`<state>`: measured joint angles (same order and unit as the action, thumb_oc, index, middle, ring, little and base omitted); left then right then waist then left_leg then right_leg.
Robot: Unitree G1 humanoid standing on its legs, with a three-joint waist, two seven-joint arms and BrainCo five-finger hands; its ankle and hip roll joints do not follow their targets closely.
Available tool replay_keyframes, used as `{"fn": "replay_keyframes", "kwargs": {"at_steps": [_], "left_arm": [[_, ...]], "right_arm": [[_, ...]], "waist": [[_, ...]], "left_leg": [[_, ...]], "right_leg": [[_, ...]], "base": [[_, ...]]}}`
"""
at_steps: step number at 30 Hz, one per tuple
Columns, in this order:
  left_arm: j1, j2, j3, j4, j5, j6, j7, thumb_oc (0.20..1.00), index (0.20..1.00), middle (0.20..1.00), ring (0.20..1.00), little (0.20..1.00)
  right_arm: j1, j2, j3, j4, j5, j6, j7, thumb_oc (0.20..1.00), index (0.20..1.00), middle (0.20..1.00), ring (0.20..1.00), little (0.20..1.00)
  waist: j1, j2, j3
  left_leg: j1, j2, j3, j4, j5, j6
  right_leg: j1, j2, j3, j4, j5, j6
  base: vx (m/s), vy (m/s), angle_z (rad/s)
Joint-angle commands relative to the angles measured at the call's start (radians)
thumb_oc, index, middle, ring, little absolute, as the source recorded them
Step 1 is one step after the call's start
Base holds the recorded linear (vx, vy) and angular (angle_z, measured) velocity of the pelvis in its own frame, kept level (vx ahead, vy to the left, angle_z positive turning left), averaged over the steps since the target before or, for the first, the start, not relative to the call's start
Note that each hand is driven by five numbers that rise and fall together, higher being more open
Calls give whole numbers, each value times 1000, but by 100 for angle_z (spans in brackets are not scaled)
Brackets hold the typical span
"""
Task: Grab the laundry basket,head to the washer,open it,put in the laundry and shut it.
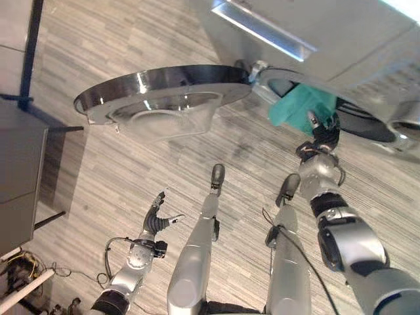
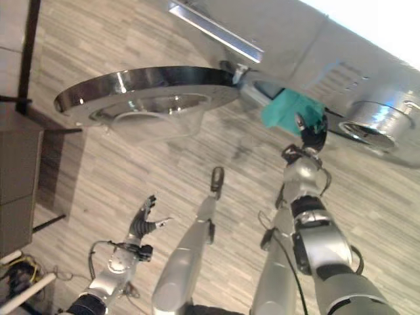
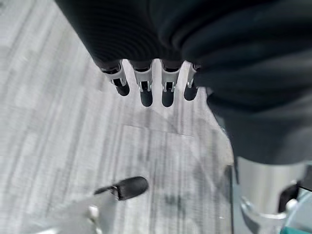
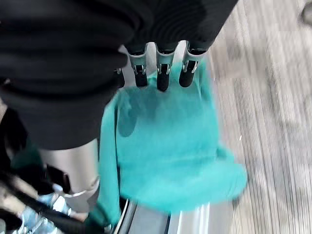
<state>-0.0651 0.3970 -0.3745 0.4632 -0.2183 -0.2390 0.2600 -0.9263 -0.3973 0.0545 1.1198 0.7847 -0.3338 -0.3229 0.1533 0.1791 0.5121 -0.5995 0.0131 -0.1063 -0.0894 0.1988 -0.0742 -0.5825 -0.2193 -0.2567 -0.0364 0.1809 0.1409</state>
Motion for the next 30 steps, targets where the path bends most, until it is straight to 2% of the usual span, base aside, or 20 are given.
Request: {"fn": "replay_keyframes", "kwargs": {"at_steps": [1, 3, 7, 12, 13, 15, 24, 29, 30], "left_arm": [[9, 3, -44, -33, 0, -23, 6, 1000, 1000, 1000, 1000, 1000], [9, 4, -44, -36, 3, -20, 9, 1000, 1000, 1000, 1000, 1000], [4, -13, -51, 0, -2, -16, 14, 1000, 1000, 1000, 1000, 1000], [-1, -8, -65, -2, -17, -23, 16, 1000, 1000, 1000, 1000, 1000], [-2, -3, -67, -9, -19, -25, 14, 1000, 1000, 1000, 1000, 1000], [-5, 3, -76, -19, -21, -24, 5, 1000, 1000, 1000, 1000, 1000], [-41, 20, -117, -15, -42, -8, -41, 1000, 1000, 1000, 1000, 1000], [-52, 32, -128, -3, -46, -2, -58, 1000, 1000, 1000, 1000, 1000], [-53, 33, -126, 2, -52, 0, -60, 1000, 1000, 1000, 1000, 1000]], "right_arm": [[24, -82, 29, -7, 35, 18, 14, 1000, 1000, 1000, 1000, 1000], [51, -75, 28, 11, 44, 33, 17, 1000, 1000, 1000, 1000, 1000], [125, -40, 13, -24, 60, 26, 16, 1000, 1000, 1000, 1000, 1000], [63, -66, 18, 67, 53, 45, 20, 1000, 1000, 1000, 1000, 1000], [38, -79, 23, 88, 52, 52, 22, 658, 658, 658, 658, 658], [-14, -98, 33, 112, 67, 63, 31, 200, 200, 200, 200, 200], [-284, -185, 123, 93, 193, 58, 105, 200, 200, 200, 200, 200], [-379, -219, 147, 87, 265, 56, 124, 200, 200, 200, 200, 200], [-408, -228, 145, 56, 306, 39, 132, 200, 200, 200, 200, 200]], "waist": [[2, 113, 6], [3, 117, 7], [-9, 106, 7], [3, 111, 7], [8, 114, 7], [19, 119, 7], [68, 127, -20], [84, 124, -34], [85, 119, -38]], "left_leg": [[10, -3, 15, 2, -104, -26], [2, -3, 12, 2, -103, -28], [-12, -1, 6, 2, -103, -29], [-29, 1, -7, 2, -102, -29], [-30, 1, -9, 2, -101, -30], [-31, 0, -10, 2, -100, -31], [-18, 5, -5, 2, -100, -37], [-10, 10, -4, 2, -100, -41], [-7, 12, -1, 2, -100, -43]], "right_leg": [[-63, -34, 31, 235, -233, 10], [-77, -34, 30, 254, -245, 8], [-90, -28, 23, 271, -257, 3], [-112, -27, 18, 288, -265, 2], [-114, -27, 17, 292, -268, 3], [-114, -28, 17, 292, -270, 3], [-121, -21, 27, 299, -273, 5], [-116, -20, 27, 300, -275, 6], [-114, -19, 25, 300, -276, 5]], "base": [[1, -20, 6], [15, -30, 8], [19, -39, 10], [6, -36, 5], [2, -49, 0], [0, 0, 0], [0, 0, 0], [0, 0, 0], [0, 0, 0]]}}
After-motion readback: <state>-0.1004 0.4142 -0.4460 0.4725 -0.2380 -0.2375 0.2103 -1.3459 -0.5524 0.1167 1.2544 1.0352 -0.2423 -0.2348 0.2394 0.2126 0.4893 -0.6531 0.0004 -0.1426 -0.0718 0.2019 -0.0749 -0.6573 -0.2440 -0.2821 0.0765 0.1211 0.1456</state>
